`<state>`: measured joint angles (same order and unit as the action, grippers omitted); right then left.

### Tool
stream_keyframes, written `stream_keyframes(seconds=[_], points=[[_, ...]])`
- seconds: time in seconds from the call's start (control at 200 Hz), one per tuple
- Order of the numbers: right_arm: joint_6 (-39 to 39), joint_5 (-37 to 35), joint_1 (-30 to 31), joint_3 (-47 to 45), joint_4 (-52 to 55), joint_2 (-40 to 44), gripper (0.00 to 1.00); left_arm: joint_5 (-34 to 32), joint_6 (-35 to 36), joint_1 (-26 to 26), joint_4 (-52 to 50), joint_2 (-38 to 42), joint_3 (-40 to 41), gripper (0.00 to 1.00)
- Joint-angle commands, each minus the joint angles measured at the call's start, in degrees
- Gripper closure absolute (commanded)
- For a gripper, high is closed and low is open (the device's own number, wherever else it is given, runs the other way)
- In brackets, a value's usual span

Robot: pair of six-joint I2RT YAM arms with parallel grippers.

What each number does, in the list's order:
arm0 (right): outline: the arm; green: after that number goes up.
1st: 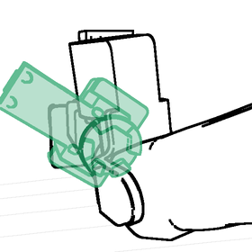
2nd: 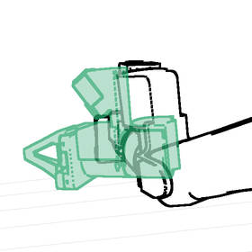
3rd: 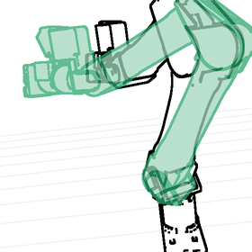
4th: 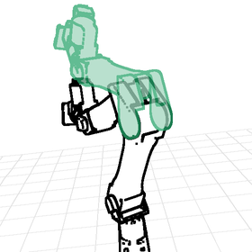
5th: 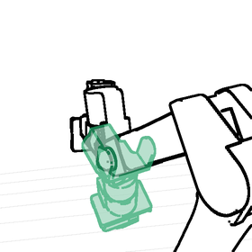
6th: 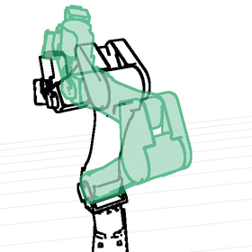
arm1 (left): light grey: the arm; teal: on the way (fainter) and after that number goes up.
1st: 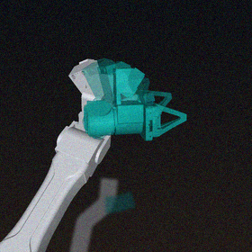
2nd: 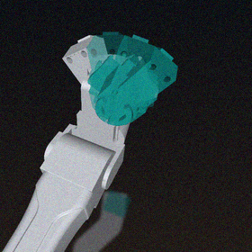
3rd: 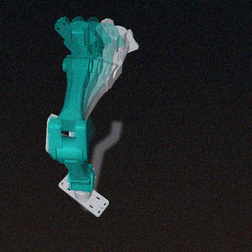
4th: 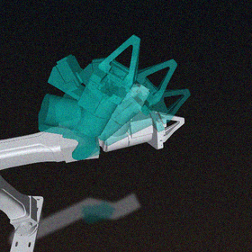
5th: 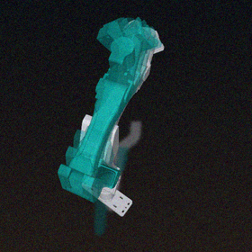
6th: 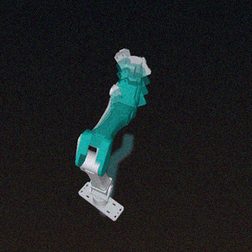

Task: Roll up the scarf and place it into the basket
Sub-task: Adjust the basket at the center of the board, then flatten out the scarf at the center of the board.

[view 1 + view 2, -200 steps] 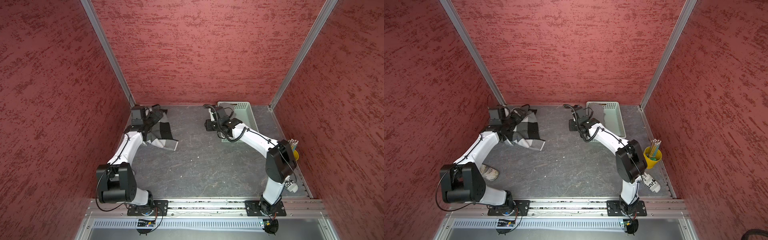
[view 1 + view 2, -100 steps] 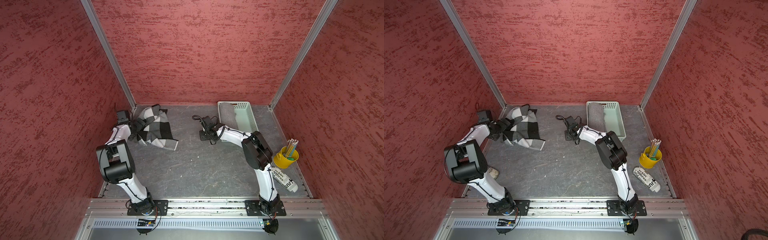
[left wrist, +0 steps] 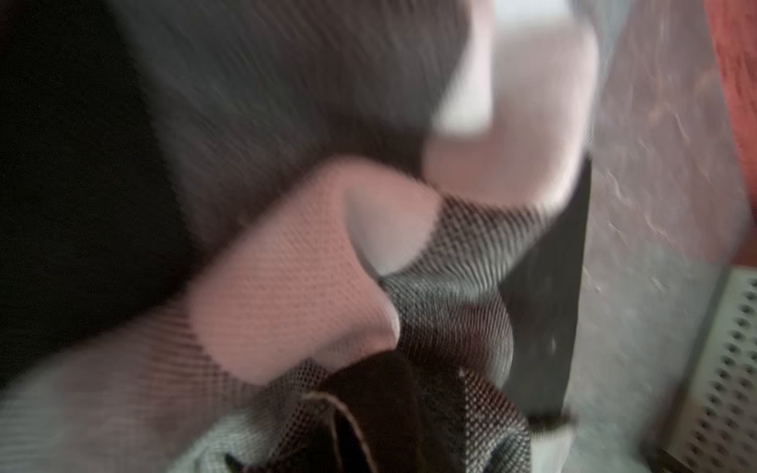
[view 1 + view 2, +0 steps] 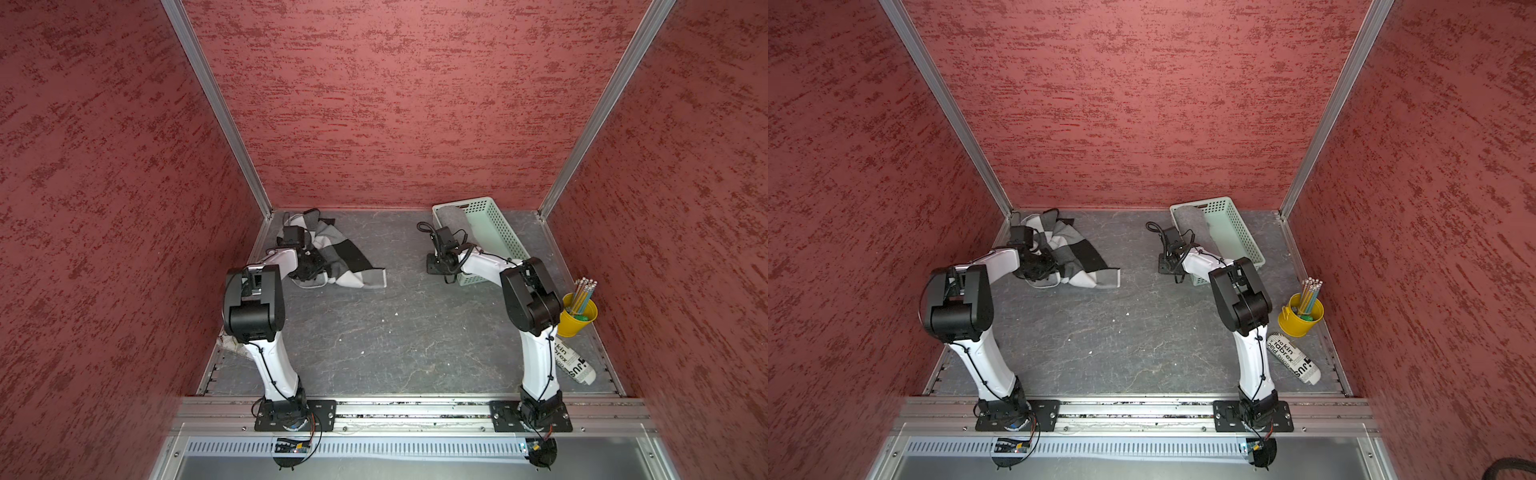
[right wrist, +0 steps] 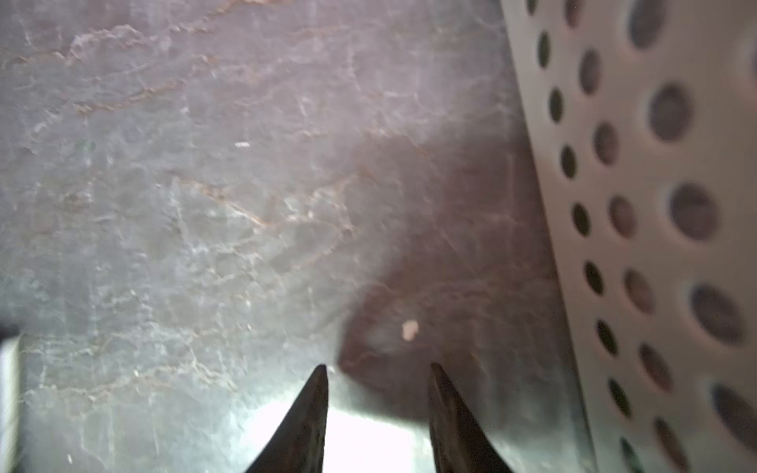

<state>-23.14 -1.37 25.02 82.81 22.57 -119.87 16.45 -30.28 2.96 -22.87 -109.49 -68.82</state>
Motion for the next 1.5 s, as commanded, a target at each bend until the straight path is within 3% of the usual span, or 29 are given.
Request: stream_keyframes(seconds=[0.0, 0.16, 0.225, 0.261, 0.321, 0.376, 0.501, 0.636, 0.742, 0.907, 1.117, 1.388, 1.493], points=[[-0.7, 4.9, 0.6, -2.1, -3.6, 4.8, 0.59, 5.4, -2.6, -8.0, 3.2, 1.1, 3.3, 0.86], [-2.4, 9.3, 1.2, -6.7, -5.7, 10.1, 0.56, 7.8, -9.9, -22.0, 7.9, 7.3, 9.4, 0.85], [-3.1, 9.6, 1.9, -8.5, -6.3, 12.4, 0.56, 9.9, -12.3, -27.0, 9.9, 9.6, 10.6, 0.79], [-3.4, 9.4, 2.3, -9.4, -6.3, 13.6, 0.55, 10.8, -12.8, -29.0, 9.5, 10.4, 10.2, 0.68], [-3.9, 8.4, 2.9, -10.9, -6.2, 15.5, 0.55, 13.1, -12.6, -31.2, 8.1, 11.2, 9.1, 0.33], [-4.5, 7.0, 3.3, -12.1, -5.6, 17.2, 0.54, 13.9, -11.9, -31.7, 6.0, 13.0, 8.4, 0.27], [-5.7, 3.0, 4.9, -14.5, -4.1, 20.8, 0.54, 9.1, -8.2, -26.9, -0.4, 21.0, 7.3, 0.27], [-8.3, -0.3, 9.1, -15.1, -2.3, 22.0, 0.53, -1.0, -2.0, -14.3, -6.8, 26.4, 4.5, 0.20], [-11.6, -5.1, 13.4, -15.3, -0.2, 21.0, 0.46, -5.4, -0.1, -4.5, -6.9, 25.2, 4.0, 0.11], [-16.0, -7.0, 18.9, -17.5, 0.0, 19.5, 0.38, -1.1, 0.6, 4.9, -3.3, 16.3, 2.7, 0.03], [-19.5, -8.9, 24.0, -18.1, 3.6, 18.1, 0.30, 8.3, 1.1, 6.5, 1.3, 5.9, -2.2, 0.03], [-21.5, -5.6, 26.1, -21.6, 2.5, 16.4, 0.25, 9.3, 0.9, 5.6, 0.6, -4.5, -10.3, 0.03], [-23.3, -5.1, 26.2, -23.4, 2.8, 14.9, 0.27, 9.9, 1.2, 4.1, -0.3, -7.5, -12.5, 0.09]])
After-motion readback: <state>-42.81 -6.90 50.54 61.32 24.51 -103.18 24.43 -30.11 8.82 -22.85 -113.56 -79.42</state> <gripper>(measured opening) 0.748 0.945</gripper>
